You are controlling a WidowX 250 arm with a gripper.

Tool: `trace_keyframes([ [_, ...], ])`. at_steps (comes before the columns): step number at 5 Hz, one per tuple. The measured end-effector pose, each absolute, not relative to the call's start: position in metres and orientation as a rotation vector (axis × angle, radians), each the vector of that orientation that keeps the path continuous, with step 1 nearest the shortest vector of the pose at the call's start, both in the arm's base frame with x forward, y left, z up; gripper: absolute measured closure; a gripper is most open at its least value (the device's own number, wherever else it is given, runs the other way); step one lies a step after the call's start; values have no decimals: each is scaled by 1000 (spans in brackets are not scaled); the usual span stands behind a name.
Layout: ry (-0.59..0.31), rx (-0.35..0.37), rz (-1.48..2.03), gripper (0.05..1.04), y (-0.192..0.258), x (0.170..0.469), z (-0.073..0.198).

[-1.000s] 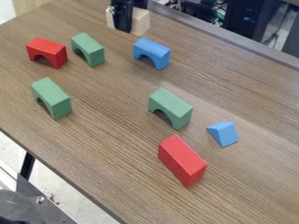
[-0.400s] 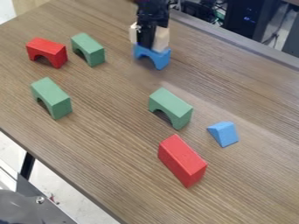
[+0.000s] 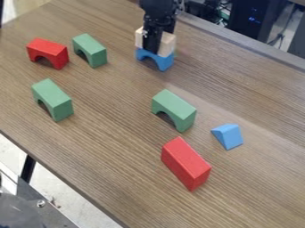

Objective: Put the white arc block on top of the blue arch block

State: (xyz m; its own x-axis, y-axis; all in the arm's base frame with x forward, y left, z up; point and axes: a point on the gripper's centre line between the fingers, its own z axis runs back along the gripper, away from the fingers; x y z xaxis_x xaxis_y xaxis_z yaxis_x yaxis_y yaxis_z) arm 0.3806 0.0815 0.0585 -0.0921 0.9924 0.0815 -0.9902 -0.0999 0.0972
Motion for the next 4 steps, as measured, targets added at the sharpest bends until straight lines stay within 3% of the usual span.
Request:
trace_keyframes([
  [4,22,154,1635,483,84,380,61],
])
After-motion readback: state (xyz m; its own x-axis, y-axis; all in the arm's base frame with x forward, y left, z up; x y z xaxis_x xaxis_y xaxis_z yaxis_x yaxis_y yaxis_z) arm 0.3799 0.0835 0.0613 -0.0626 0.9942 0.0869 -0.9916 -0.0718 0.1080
